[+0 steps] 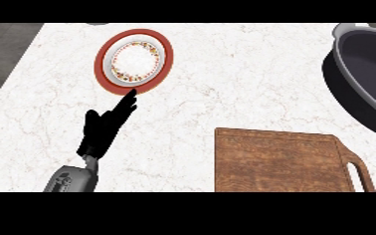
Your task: Pick the tomato from the cutting board and place it in the pot
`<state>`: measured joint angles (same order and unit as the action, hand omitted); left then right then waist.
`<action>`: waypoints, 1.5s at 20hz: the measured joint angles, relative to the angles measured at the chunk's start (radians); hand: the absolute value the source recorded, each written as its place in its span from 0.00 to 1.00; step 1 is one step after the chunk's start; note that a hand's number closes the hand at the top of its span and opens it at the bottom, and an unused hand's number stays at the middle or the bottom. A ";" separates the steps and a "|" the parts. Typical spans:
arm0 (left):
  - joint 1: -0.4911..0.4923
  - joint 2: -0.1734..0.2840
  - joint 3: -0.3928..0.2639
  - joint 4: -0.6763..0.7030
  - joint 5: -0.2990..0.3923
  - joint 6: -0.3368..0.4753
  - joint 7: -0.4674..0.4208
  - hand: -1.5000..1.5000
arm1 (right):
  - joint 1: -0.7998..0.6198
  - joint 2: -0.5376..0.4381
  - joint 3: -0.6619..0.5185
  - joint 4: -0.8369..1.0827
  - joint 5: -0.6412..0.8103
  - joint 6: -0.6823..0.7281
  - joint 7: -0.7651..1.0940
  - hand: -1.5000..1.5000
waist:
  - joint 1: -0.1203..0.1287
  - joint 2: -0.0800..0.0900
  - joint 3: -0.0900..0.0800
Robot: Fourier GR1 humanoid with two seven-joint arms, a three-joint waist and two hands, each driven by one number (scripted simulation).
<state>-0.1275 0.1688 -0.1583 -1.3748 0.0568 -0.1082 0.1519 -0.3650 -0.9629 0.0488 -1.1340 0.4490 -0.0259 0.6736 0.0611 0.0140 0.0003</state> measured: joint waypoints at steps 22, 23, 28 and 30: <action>0.020 0.000 0.034 0.010 0.000 -0.004 -0.023 0.50 | -0.362 0.256 -0.248 0.399 -0.105 -0.366 -0.215 0.00 | -0.040 -0.008 0.005; 0.025 -0.006 0.029 0.007 -0.005 0.003 -0.025 0.50 | -0.360 0.253 -0.275 0.404 -0.114 -0.406 -0.237 0.00 | -0.042 -0.008 0.005; 0.036 0.008 0.047 -0.004 0.002 -0.002 -0.009 0.50 | -0.315 0.232 -0.397 0.367 -0.176 -0.545 -0.331 0.00 | -0.059 -0.014 0.003; 0.040 0.013 0.055 0.000 0.006 -0.007 -0.015 0.50 | -0.271 0.229 -0.448 0.334 -0.219 -0.566 -0.384 0.00 | -0.065 -0.016 0.002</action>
<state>-0.0874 0.1813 -0.1028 -1.3747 0.0624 -0.1155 0.1372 -0.6363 -0.7341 -0.3994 -0.8005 0.2295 -0.5917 0.2896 -0.0039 -0.0017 0.0026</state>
